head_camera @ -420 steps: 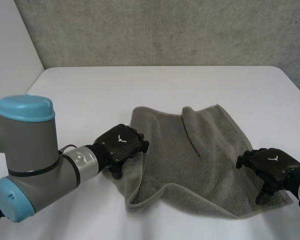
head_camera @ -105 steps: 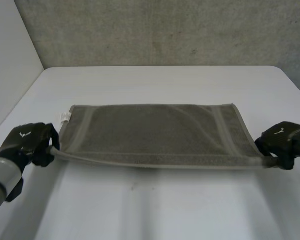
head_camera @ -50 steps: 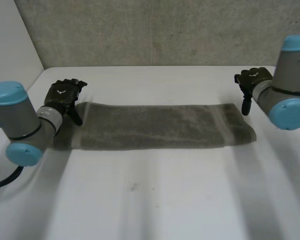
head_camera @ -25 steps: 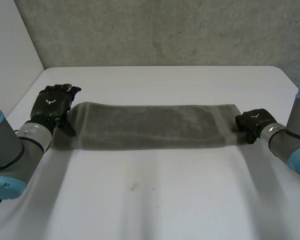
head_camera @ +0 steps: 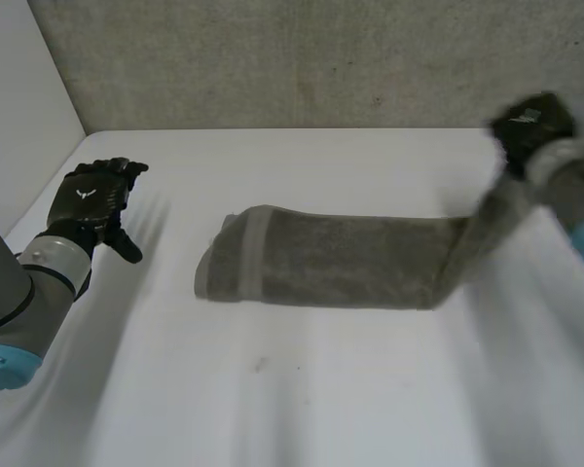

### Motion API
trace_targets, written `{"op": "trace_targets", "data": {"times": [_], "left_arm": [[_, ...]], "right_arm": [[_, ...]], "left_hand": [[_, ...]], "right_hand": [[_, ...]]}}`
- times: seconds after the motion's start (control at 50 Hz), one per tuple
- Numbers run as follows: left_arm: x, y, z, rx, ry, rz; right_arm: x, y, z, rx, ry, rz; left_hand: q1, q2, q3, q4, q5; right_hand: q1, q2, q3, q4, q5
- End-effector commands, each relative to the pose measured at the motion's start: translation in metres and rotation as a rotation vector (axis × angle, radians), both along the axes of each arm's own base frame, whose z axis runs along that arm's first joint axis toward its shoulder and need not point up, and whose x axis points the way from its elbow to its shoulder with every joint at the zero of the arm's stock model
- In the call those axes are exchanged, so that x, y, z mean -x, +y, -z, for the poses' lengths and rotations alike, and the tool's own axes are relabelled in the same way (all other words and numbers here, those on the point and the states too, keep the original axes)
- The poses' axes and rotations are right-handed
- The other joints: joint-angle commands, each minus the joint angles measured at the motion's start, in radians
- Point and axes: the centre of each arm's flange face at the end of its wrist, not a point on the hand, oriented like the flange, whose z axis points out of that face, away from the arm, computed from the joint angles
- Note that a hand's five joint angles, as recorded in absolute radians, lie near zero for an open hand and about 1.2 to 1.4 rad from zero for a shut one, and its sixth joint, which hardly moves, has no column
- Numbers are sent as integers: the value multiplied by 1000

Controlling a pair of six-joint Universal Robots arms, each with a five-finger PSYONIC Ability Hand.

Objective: Fold the towel.

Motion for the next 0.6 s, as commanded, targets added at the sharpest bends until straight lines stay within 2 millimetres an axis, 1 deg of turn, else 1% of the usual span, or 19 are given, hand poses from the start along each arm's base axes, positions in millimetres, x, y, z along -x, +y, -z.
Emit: {"op": "trace_targets", "data": {"times": [0.02, 0.04, 0.08, 0.1, 0.12, 0.14, 0.18, 0.24, 0.32, 0.34, 0.36, 0.38, 0.42, 0.46, 0.48, 0.52, 0.54, 0.58, 0.6], "left_arm": [[0, 0, 0, -3, 12, -1], [0, 0, 0, -3, 12, -1], [0, 2, 1, -9, 11, -1], [0, 2, 2, -12, 11, 1], [0, 3, 3, -15, 9, 3], [0, 3, 3, -15, 9, 3], [0, 4, 5, -20, 9, 4], [0, 5, 5, -20, 9, 6], [0, 5, 6, -19, 7, 9], [1, 5, 7, -19, 7, 10], [1, 5, 7, -19, 7, 10], [1, 5, 7, -21, 7, 10], [1, 5, 8, -22, 7, 10], [1, 5, 9, -25, 6, 10], [1, 5, 9, -25, 6, 10], [1, 6, 9, -27, 6, 12], [1, 6, 9, -27, 6, 12], [2, 7, 10, -30, 6, 15], [2, 7, 10, -30, 6, 15]], "right_arm": [[-161, 116, 32, 3, -7, -505], [-161, 116, 33, 3, -7, -506], [-193, 154, 70, -41, 31, -617], [-193, 155, 71, -41, 31, -618], [-203, 169, 88, -64, 52, -653], [-203, 170, 89, -64, 52, -654], [-210, 188, 114, -111, 83, -689], [-209, 193, 121, -137, 78, -695], [-204, 191, 114, -135, 52, -678], [-199, 189, 103, -124, 22, -660], [-192, 185, 92, -122, -10, -631], [-192, 184, 92, -122, -10, -630], [-182, 178, 82, -132, -39, -597], [-157, 159, 71, -165, -93, -519], [-157, 159, 71, -165, -93, -519], [-127, 143, 64, -208, -155, -426], [-127, 143, 64, -209, -155, -426], [-93, 124, 66, -264, -229, -322], [-93, 124, 66, -264, -229, -322]], "left_hand": [[-1, 9, 7, 8, -31], [-1, 9, 7, 8, -31], [-1, 9, 7, 8, -31], [-1, 9, 7, 8, -31], [-1, 9, 7, 8, -31], [-1, 9, 7, 8, -31], [-1, 9, 7, 8, -31], [-1, 9, 7, 8, -31], [-1, 9, 7, 8, -31], [-1, 9, 7, 8, -31], [-1, 9, 7, 8, -31], [-1, 9, 7, 8, -31], [-1, 9, 7, 8, -31], [-1, 9, 7, 8, -31], [-1, 9, 7, 8, -31], [-1, 9, 7, 8, -31], [-1, 9, 7, 8, -31], [-1, 9, 7, 8, -31], [-1, 9, 7, 8, -31]], "right_hand": [[75, 82, 52, 55, 65], [75, 82, 52, 55, 65], [75, 82, 52, 55, 65], [75, 82, 52, 55, 65], [75, 82, 52, 55, 65], [75, 82, 52, 55, 65], [75, 82, 52, 55, 65], [75, 82, 52, 55, 65], [35, 42, 12, 15, 25], [-616, -609, -639, -636, -626], [-1146, -1139, -1170, -1166, -1156], [-1146, -1139, -1170, -1166, -1156], [-1146, -1139, -1170, -1166, -1156], [-1146, -1139, -1170, -1166, -1156], [-1146, -1139, -1170, -1166, -1156], [-1146, -1139, -1170, -1166, -1156], [-1146, -1139, -1170, -1166, -1156], [-1146, -1139, -1170, -1166, -1156], [-1146, -1139, -1170, -1166, -1156]]}}
